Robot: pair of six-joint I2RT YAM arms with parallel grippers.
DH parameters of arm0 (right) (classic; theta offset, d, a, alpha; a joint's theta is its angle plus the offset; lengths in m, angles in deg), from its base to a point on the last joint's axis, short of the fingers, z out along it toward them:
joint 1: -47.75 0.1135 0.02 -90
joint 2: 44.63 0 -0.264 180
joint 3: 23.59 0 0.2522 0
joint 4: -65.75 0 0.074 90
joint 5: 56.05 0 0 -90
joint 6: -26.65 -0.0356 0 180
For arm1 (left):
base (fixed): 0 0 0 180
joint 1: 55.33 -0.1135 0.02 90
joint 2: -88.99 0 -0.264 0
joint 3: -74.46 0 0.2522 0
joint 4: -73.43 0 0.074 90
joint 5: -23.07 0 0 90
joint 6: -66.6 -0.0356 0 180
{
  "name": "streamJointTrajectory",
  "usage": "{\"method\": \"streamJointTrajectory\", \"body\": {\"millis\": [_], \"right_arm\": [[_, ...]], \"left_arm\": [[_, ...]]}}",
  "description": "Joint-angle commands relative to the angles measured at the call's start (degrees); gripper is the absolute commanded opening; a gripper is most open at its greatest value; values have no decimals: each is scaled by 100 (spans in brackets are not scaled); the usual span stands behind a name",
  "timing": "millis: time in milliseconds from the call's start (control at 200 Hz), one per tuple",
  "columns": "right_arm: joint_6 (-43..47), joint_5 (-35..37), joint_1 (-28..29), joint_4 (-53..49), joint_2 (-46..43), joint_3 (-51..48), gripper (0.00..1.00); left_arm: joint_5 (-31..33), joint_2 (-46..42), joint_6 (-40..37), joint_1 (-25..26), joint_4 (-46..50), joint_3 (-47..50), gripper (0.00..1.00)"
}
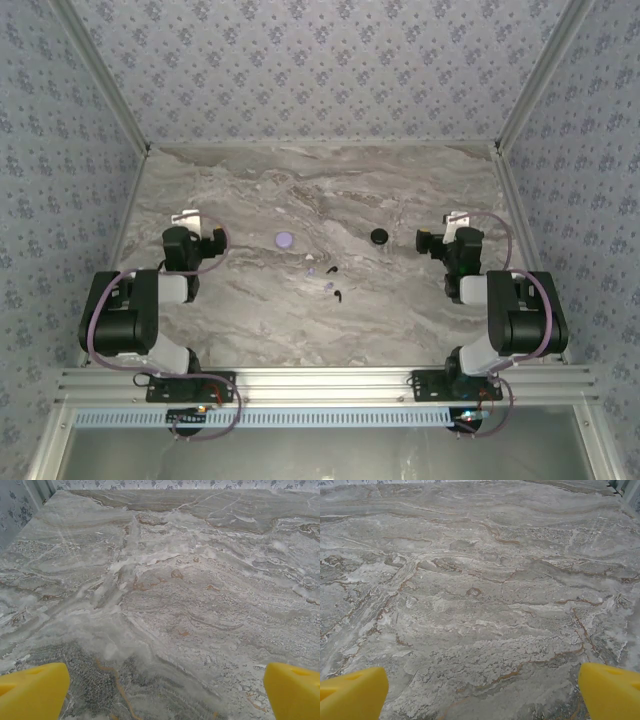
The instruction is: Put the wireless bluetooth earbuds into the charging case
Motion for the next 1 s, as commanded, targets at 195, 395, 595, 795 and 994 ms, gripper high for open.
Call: {"method": "streamJointTrajectory", "body": {"millis": [195,395,595,795,994], "right_arm": [[35,94,10,-36,39,132,100],[6,36,-35,-53,32,127,100],[-61,359,11,-60,-13,126,100],[-459,843,5,-1910,-846,713,100],[-952,482,83,-4259,-965,1795,100]], "left_arm": [[26,25,72,-6,3,-112,99],[29,29,69,-9,3,-112,99],[27,-5,69,-6,15,-107,99],[607,-1094,413,-2,1038,-118,99],[458,-2529,1509,29,3049,-476,99]]}}
